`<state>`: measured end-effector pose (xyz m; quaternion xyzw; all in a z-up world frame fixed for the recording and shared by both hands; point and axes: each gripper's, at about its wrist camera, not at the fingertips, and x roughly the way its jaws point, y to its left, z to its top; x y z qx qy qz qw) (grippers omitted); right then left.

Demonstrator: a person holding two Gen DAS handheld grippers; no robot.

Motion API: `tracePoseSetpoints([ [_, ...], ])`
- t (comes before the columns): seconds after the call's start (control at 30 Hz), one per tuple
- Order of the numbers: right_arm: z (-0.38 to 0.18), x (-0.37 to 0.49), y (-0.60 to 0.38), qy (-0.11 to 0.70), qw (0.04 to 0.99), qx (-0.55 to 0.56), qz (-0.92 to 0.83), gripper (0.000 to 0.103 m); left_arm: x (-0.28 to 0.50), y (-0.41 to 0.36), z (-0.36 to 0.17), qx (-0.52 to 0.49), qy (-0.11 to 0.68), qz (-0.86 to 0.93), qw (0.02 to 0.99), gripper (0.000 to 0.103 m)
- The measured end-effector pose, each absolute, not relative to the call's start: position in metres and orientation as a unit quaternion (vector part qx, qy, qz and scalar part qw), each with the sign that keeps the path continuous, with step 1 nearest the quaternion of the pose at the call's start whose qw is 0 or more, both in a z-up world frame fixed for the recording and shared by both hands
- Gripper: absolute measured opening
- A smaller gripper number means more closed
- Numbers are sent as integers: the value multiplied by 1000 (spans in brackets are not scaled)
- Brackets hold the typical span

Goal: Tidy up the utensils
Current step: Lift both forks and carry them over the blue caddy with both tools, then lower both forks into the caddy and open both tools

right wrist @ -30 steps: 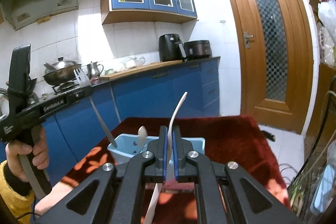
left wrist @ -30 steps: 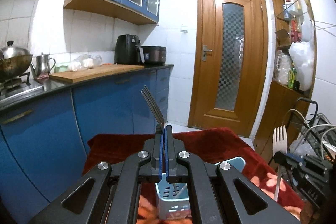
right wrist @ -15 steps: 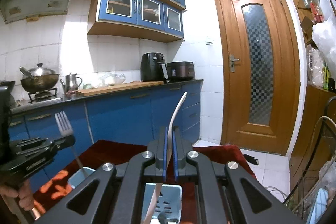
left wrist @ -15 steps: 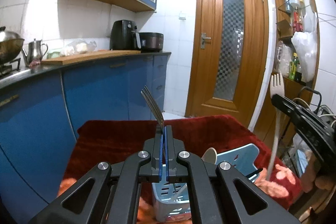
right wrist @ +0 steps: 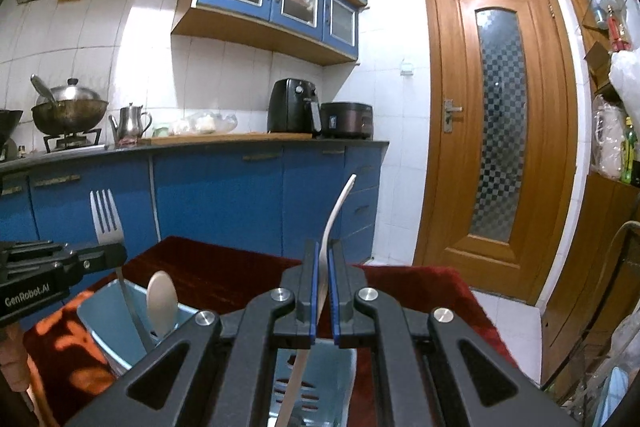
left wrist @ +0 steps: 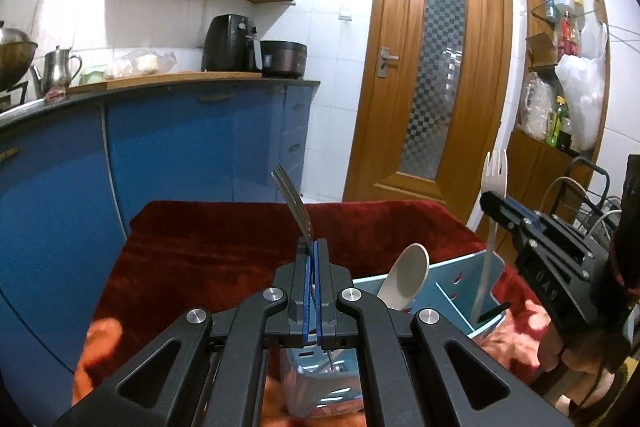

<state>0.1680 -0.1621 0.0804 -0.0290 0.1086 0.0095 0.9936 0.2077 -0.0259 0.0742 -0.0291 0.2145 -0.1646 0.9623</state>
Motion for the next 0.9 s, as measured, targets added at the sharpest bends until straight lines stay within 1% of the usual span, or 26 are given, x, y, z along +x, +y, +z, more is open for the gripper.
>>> tracePoseSetpoints([
  [0.27, 69, 165, -155, 134, 990, -36, 39, 7, 208, -28, 72, -31, 228, -176, 957, 2],
  [0.3, 69, 164, -156, 133, 990, -35, 40, 8, 207, -28, 72, -31, 230, -176, 957, 4],
  [0.37, 71, 159, -156, 130, 990, -35, 42, 12, 205, -29, 73, -30, 231, -176, 956, 14],
  [0.47, 76, 153, -156, 124, 991, -32, 43, 15, 199, -30, 76, -25, 229, -175, 957, 24],
  [0.5, 78, 151, -157, 123, 991, -29, 44, 15, 197, -30, 77, -24, 228, -176, 957, 25],
  [0.9, 104, 114, -158, 114, 991, -6, 65, 18, 159, -34, 98, -9, 215, -183, 959, 26],
])
